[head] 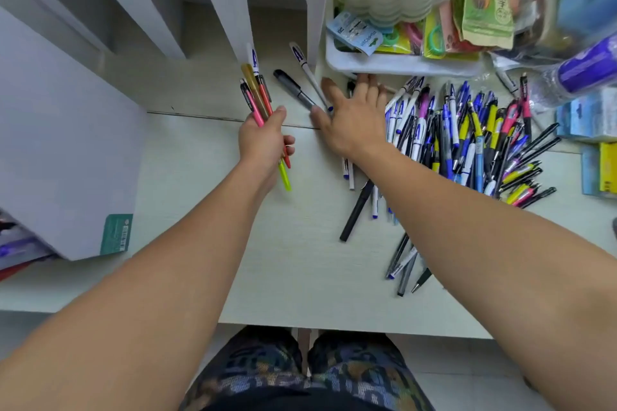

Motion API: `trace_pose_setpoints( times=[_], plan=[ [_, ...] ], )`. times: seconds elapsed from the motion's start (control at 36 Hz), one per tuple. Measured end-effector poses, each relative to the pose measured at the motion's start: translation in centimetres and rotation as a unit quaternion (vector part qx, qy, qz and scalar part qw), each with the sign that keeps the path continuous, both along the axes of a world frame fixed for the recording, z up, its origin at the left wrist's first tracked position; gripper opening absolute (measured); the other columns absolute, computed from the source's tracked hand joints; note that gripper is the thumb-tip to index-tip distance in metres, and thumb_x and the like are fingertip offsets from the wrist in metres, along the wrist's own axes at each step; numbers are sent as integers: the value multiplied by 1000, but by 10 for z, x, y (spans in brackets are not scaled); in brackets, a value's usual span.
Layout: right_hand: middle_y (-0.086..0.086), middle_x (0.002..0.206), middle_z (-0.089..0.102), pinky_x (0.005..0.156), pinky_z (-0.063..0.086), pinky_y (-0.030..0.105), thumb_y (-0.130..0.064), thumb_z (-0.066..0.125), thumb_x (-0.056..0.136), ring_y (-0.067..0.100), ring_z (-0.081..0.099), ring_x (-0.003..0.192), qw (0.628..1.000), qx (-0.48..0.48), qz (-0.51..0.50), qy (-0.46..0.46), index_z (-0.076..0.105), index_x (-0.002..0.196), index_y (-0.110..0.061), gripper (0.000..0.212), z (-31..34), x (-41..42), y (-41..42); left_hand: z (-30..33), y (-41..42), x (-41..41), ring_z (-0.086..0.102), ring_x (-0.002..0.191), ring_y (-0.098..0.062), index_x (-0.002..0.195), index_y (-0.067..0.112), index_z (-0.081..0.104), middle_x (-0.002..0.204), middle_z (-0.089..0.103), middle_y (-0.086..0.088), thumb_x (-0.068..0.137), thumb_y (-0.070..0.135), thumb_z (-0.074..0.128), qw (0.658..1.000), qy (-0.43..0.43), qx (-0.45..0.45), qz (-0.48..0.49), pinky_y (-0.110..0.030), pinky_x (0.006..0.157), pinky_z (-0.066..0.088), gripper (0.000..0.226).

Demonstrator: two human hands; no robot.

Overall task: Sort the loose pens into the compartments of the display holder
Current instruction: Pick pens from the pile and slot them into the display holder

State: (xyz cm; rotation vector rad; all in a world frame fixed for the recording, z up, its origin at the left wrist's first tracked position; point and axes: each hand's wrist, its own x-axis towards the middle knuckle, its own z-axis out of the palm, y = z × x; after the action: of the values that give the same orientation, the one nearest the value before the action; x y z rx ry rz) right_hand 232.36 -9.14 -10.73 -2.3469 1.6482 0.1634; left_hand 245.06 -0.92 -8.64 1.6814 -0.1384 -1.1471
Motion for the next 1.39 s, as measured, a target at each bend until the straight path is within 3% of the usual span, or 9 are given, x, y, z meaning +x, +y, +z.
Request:
trace_pose_setpoints(
  times=[0.19,0.5,0.64,0.78,0.89,0.97,1.11,1.25,1.39],
  plan=[
    [11,115,59,98,41,45,-37,59,96,35,52,108,986,-95,43,-132,67,129,-21,37,-16,29,28,-3,0,11,50,42,-8,92,19,53,82,59,-3,97,16,65,1000,0,-5,-2,-22,43,42,14],
    [10,95,57,65,40,35,-12,58,91,31,54,95,984,-78,13,-159,73,98,-3,18,-11,-15,68,1,33,10,50,46,-9,97,19,59,78,55,-2,93,17,71,996,17,16,-83,-23,43,44,13],
    [9,96,57,72,51,44,-14,61,89,30,55,94,988,-76,9,-132,73,98,-5,17,-3,-46,80,4,53,-5,49,47,-10,101,17,57,90,72,-7,99,21,63,990,68,29,-124,-23,43,44,8],
    [8,130,57,97,49,35,-22,63,96,24,55,121,972,-38,-26,-231,67,126,-9,33,24,-43,89,17,74,-13,40,44,-10,104,13,55,65,56,-1,97,17,63,973,158,35,-165,-20,39,34,12],
    [-2,139,55,107,43,27,-29,54,105,10,53,125,852,161,-155,-474,57,140,-20,37,74,-19,91,35,96,-11,32,42,-7,96,15,56,57,41,3,99,16,58,947,210,43,-241,-18,36,27,3],
    [-2,132,61,107,49,33,-28,50,107,14,58,126,788,276,-177,-521,61,134,-15,32,95,-6,90,51,113,-12,30,41,-7,96,15,54,58,38,3,99,15,57,934,219,50,-276,-18,35,26,4],
    [20,107,74,90,60,34,-11,60,101,17,75,95,783,282,-131,-539,73,107,-3,16,100,6,104,71,136,-12,34,45,-11,91,18,47,58,39,1,100,14,56,934,202,36,-292,-20,39,29,13],
    [1,97,76,86,56,23,-8,66,96,5,70,89,806,244,-88,-532,76,108,-7,15,90,23,128,79,164,-8,54,55,-19,91,17,47,55,43,-2,101,15,56,955,144,23,-259,-29,54,47,13],
    [0,90,77,81,58,29,-14,69,96,8,70,82,784,278,-99,-546,78,101,-13,10,98,46,163,90,191,12,50,52,-16,93,16,49,59,49,-2,101,14,56,969,124,-3,-216,-26,51,42,11]
  ],
)
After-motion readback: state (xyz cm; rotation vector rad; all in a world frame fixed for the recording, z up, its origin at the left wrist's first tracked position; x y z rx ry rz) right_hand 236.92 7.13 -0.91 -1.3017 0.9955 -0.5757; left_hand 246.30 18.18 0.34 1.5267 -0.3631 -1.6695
